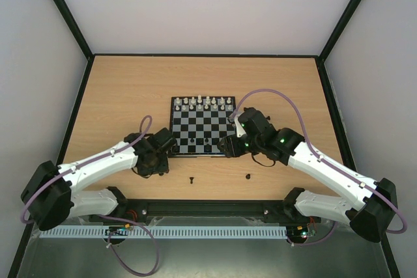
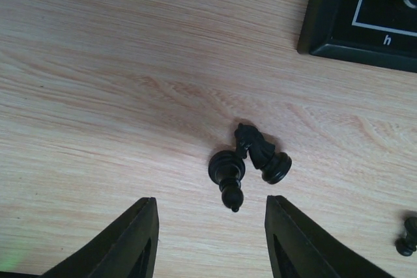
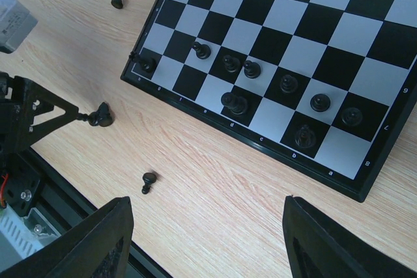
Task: Set up the chess pieces on the board
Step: Pick up the chess piece at the center of the board, then place the chess piece on the chessboard, then pick up the chess piece at the center of the board, then place the chess piece on the chessboard.
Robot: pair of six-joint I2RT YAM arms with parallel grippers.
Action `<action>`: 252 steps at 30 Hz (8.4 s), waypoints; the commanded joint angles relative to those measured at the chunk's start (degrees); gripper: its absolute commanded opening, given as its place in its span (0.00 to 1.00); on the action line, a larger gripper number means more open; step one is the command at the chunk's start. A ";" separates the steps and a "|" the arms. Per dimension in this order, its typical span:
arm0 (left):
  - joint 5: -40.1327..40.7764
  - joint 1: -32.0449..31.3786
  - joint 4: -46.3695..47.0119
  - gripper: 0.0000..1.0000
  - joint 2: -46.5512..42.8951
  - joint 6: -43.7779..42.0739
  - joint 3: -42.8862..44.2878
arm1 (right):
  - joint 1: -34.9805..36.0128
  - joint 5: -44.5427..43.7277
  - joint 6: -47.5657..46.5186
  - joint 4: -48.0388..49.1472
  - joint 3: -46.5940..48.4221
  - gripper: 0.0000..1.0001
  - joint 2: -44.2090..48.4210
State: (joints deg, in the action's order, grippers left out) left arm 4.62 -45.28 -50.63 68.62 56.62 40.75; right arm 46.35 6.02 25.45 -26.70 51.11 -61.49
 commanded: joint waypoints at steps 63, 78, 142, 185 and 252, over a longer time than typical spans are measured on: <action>0.80 -4.74 -6.74 0.02 31.02 -17.17 35.97 | -0.29 -1.67 -0.67 -0.83 -0.88 0.63 0.19; 0.73 -4.67 -4.01 0.05 39.31 -20.04 39.77 | -0.22 -1.63 -0.66 -0.96 -0.93 0.63 0.25; 2.33 -3.61 13.36 0.58 9.35 -10.84 16.23 | -0.46 -9.66 1.95 -3.26 -0.23 0.72 -4.63; -2.15 -1.24 31.70 0.99 0.58 -19.27 3.69 | 3.70 -13.85 26.34 -8.56 -14.43 0.50 -11.86; -1.09 4.87 29.31 0.99 -2.88 -19.61 3.55 | 0.21 -17.02 9.13 -15.19 9.69 0.01 -27.15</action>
State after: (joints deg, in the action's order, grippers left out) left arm 3.11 -41.17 -20.53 66.72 37.63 43.92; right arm 48.29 -10.59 38.81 -38.74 58.06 -86.48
